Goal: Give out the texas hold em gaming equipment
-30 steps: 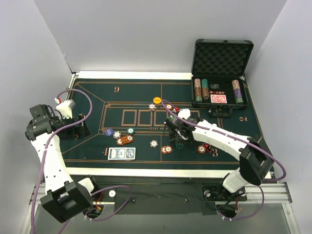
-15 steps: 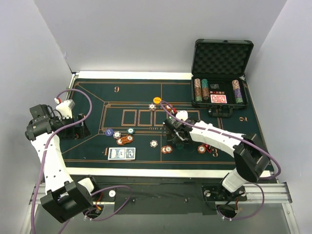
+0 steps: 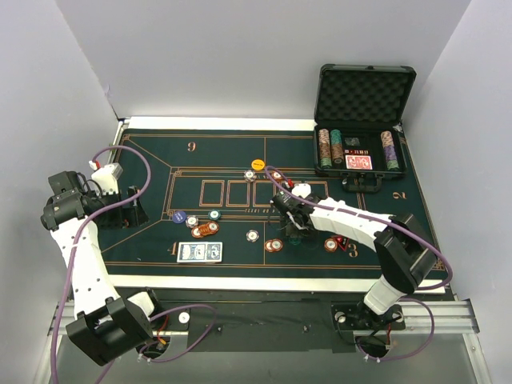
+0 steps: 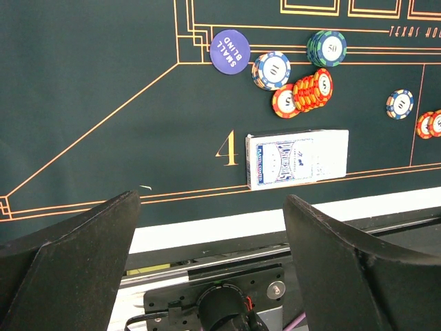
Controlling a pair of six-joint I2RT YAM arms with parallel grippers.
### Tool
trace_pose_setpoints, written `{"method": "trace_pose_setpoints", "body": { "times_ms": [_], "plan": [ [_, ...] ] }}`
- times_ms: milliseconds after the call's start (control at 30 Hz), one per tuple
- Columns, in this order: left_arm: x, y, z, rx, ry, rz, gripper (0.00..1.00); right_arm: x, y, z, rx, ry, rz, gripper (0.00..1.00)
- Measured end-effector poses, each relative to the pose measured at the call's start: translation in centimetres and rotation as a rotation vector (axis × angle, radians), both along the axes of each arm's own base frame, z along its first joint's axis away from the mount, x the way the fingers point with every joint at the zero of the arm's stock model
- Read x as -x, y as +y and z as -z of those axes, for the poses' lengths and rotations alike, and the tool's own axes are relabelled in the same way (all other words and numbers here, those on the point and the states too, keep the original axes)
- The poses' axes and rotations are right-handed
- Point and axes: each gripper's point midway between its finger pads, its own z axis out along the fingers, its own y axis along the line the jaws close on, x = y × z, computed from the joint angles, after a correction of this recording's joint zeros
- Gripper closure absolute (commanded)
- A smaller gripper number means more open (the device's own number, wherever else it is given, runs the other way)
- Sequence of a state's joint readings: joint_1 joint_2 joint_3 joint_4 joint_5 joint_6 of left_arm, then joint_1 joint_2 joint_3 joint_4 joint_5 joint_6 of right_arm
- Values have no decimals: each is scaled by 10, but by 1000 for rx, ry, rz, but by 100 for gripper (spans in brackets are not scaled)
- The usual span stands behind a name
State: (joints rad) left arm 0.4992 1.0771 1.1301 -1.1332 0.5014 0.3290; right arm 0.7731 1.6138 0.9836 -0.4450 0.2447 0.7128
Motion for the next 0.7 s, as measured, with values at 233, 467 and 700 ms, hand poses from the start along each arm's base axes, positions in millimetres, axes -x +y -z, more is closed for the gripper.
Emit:
{"method": "trace_pose_setpoints", "body": {
  "times_ms": [233, 467, 700],
  "plan": [
    [0, 0, 0, -1, 0, 0, 4, -3, 3, 0, -13, -10, 1, 53],
    [0, 2, 1, -8, 4, -4, 4, -4, 3, 2, -21, -8, 5, 61],
    [1, 3, 1, -15, 7, -8, 4, -4, 2, 2, -22, -8, 5, 68]
  ]
}}
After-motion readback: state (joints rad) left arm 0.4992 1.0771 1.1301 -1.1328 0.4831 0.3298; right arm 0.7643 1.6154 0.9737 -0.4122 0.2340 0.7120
